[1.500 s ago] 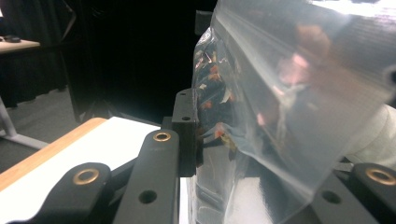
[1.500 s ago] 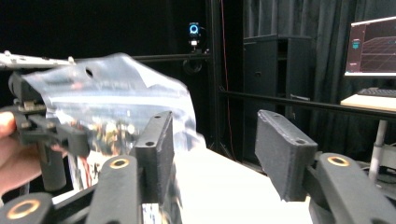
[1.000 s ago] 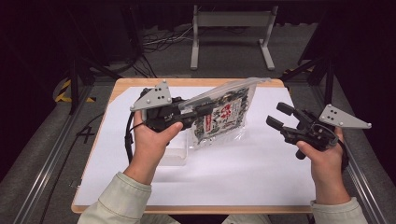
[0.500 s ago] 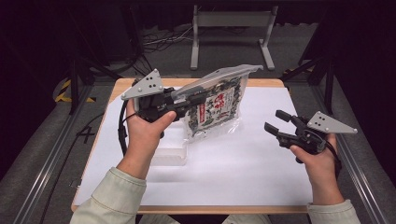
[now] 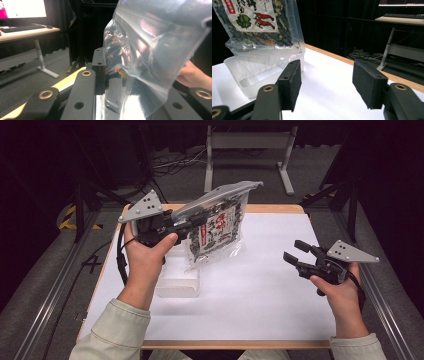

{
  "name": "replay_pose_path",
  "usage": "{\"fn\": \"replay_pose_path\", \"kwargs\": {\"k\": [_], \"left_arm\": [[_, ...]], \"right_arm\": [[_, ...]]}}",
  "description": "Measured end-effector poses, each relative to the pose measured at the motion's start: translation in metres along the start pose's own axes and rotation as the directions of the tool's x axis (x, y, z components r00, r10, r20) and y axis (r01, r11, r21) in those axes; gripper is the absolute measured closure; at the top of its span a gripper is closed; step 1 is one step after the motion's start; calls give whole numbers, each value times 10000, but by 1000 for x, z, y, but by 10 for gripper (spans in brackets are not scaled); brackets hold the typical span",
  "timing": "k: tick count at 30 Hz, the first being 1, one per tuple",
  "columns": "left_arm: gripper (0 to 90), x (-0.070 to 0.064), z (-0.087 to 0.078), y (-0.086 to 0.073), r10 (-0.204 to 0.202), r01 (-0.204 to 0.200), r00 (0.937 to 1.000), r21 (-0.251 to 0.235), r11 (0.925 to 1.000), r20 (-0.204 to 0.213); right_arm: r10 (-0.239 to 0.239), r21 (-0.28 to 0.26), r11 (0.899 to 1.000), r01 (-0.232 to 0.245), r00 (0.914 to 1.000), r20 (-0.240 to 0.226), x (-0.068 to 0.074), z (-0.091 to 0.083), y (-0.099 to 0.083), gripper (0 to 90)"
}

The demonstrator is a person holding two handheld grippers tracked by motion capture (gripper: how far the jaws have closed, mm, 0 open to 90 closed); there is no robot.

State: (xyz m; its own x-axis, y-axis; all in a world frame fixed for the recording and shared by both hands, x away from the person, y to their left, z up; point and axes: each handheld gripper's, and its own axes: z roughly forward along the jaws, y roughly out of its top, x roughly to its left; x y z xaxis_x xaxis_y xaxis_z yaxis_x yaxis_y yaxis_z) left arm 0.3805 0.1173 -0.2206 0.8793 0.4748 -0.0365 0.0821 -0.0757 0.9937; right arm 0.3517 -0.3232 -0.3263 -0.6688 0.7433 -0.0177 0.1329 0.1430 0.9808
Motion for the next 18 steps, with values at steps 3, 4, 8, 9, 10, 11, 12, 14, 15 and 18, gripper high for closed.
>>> {"fn": "replay_pose_path", "kwargs": {"k": [3,4,8,9,10,11,12,14,15,18], "left_arm": [[742,5,-7,0,38,-38,9997,4,10000,-248],[742,5,-7,0,38,-38,9997,4,10000,-248],[742,10,-16,-4,172,-170,9965,34,9999,-822],[742,12,-17,-5,152,-149,9961,35,9999,-868],[742,14,-18,-6,122,-120,9957,25,9999,-914],[742,16,-20,-6,92,-91,9953,15,10000,-964],[742,18,-22,-7,48,-51,9946,-28,10000,-1038],[742,19,-23,-7,35,-39,9941,-32,10000,-1085],[742,22,-27,-7,34,-39,9927,-36,10000,-1209],[742,24,-31,-7,23,-33,9917,-78,10000,-1284]], "right_arm": [[-40,5,10000,40,9999,144,-3,0,-1,411],[-40,5,10000,40,9999,144,-3,0,-1,411],[-16,-10,10000,16,9996,286,-6,0,-3,413],[24,-37,10000,-23,9996,264,-7,0,-4,414],[17,-30,10000,-16,9995,302,-7,0,-4,415],[17,-40,10000,-16,9995,304,-8,0,-5,415],[38,-30,10000,-37,9995,301,-8,0,-5,416],[85,-35,10000,-84,9995,303,-9,0,-5,414],[224,-1,9997,-224,9994,276,-10,1,-7,410],[222,29,9997,-223,9995,232,-12,2,-9,410]]}}
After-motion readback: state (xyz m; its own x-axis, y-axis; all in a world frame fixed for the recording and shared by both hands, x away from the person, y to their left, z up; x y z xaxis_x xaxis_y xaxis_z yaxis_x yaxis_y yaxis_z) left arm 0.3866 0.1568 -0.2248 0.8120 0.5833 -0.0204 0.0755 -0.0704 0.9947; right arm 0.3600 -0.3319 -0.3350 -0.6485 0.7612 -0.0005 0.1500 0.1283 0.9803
